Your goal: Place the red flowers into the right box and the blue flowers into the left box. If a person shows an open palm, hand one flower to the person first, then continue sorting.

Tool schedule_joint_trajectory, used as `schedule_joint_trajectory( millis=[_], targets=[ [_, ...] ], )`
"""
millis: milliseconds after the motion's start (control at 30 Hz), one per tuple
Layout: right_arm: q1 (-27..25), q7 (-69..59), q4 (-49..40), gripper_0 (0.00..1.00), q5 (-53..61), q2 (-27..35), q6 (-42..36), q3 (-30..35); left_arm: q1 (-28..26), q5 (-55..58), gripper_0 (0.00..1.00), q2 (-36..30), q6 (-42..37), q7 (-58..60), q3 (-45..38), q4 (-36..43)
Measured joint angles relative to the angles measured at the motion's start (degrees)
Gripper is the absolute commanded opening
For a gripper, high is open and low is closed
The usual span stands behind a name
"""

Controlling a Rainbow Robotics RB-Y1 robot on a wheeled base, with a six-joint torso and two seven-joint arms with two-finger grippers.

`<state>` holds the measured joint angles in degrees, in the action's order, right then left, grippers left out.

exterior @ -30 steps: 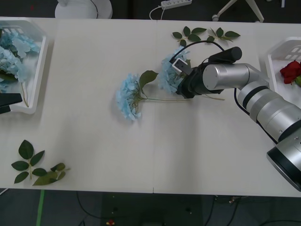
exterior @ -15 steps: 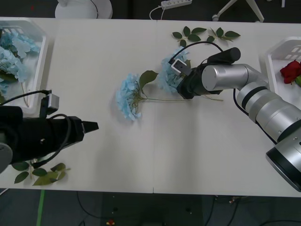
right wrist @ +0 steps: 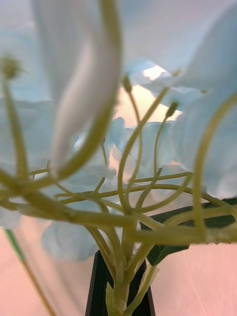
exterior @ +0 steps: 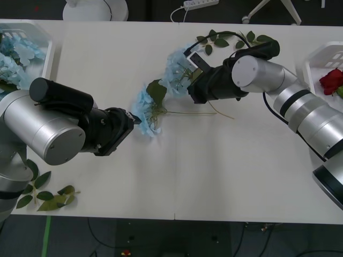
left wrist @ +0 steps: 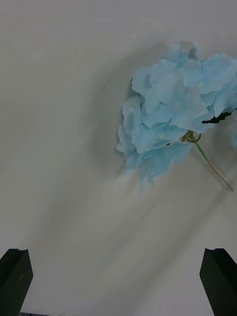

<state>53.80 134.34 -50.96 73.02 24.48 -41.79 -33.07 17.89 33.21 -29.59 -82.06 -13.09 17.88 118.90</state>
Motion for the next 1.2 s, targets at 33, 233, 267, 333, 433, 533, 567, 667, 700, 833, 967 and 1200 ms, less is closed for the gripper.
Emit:
schedule_joint_trajectory(
  millis=[33,233,267,333,433,533,567,667,700,833,967,1200],
  targets=[
    [0.0,0.0,-2.2,0.00,2.2,1.0,-0.9,0.3,0.8,0.0,1.00,0.6,0.0,0.2,0.0,-1.4],
    [0.0,0.0,-12.2,0.00,18.4,6.0,-2.8,3.9,4.1,-0.9,1.00,2.2,-0.1,1.7,0.6,-6.1],
    [0.0,0.0,-13.4,0.00,21.2,6.8,-2.7,4.4,4.2,-1.0,1.00,2.2,-0.1,1.7,0.7,-6.0],
    [0.0,0.0,-15.8,0.00,25.3,8.2,-2.3,4.9,4.1,-1.0,1.00,2.2,-0.1,1.6,0.7,-5.9],
    [0.0,0.0,-19.4,0.00,30.9,10.2,-1.0,5.0,3.4,-0.9,1.00,1.3,0.0,1.0,0.7,-3.9],
    [0.0,0.0,-22.7,0.00,35.9,11.7,0.3,5.0,-0.1,0.2,1.00,-1.0,2.7,-2.8,0.4,1.0],
    [0.0,0.0,-23.6,0.00,37.1,12.1,0.9,5.1,-1.9,1.1,1.00,-1.8,4.6,-5.2,0.0,2.7],
    [-0.1,0.0,-26.5,0.00,40.6,12.7,3.5,5.0,-8.1,4.4,1.00,-3.8,10.9,-13.9,-2.1,7.1],
    [-0.1,0.0,-27.3,0.00,41.9,12.7,4.4,5.0,-10.2,5.2,1.00,-4.2,12.7,-16.9,-3.0,8.3],
    [-0.1,0.0,-31.0,0.00,46.1,12.7,10.2,3.8,-17.8,9.1,1.00,-5.6,21.1,-23.9,-6.4,11.2],
    [-0.1,0.0,-35.1,0.00,48.2,12.7,17.8,0.0,-21.6,12.7,1.00,-6.4,27.5,-24.2,-7.3,13.3],
    [-0.1,0.0,-37.6,0.00,48.2,12.1,19.8,-3.7,-20.4,12.8,1.00,-6.1,35.6,-25.4,-6.6,16.1]
  ],
)
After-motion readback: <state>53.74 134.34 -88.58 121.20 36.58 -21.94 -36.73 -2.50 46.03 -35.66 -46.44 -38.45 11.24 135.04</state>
